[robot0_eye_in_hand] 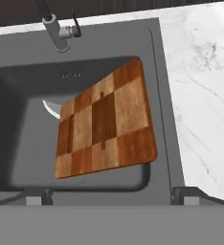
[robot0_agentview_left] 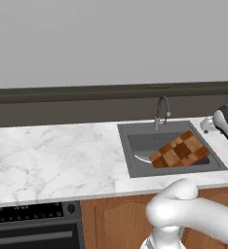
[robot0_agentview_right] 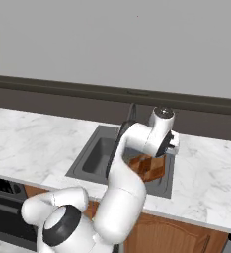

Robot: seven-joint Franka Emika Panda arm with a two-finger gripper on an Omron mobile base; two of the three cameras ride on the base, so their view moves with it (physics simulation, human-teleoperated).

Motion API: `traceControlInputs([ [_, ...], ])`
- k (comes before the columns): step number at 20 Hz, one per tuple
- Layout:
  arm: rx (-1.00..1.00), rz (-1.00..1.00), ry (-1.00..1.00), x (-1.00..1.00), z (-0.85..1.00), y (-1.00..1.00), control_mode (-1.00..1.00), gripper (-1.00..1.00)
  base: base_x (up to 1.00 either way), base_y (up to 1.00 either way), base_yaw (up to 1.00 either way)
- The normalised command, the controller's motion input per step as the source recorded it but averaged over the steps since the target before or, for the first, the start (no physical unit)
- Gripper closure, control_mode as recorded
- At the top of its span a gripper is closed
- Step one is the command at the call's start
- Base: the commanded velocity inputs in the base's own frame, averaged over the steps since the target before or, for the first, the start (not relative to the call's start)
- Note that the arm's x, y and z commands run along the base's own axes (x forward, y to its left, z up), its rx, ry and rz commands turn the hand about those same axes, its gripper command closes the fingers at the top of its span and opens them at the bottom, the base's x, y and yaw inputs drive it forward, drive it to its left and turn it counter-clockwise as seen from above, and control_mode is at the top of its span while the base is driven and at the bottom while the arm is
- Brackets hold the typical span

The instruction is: Move the cutting board and knife to the sink. Then move spray from the cabinet to the counter.

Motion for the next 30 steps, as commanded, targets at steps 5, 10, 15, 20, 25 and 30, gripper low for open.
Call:
traceControlInputs([
  [5, -0.12, 0.06, -0.14, -0.86, 0.58, 0.74, -1.0, -1.0, 0.0, 0.0, 0.0],
  [10, -0.1, 0.0, -0.21, -0.69, 0.39, 0.5, -1.0, -1.0, 0.0, 0.0, 0.0],
  [15, -0.04, 0.0, -0.08, -0.14, 0.04, 0.33, -1.0, -1.0, 0.0, 0.0, 0.0],
  [20, 0.0, 0.0, 0.0, 0.0, 0.0, 0.0, 1.0, -1.0, -0.05, -0.01, 0.0],
  [25, 0.0, 0.0, 0.0, 0.0, 0.0, 0.0, 1.0, -1.0, -0.76, -0.26, 0.0],
  [30, 0.0, 0.0, 0.0, 0.0, 0.0, 0.0, 1.0, -1.0, -0.85, -0.15, 0.06],
])
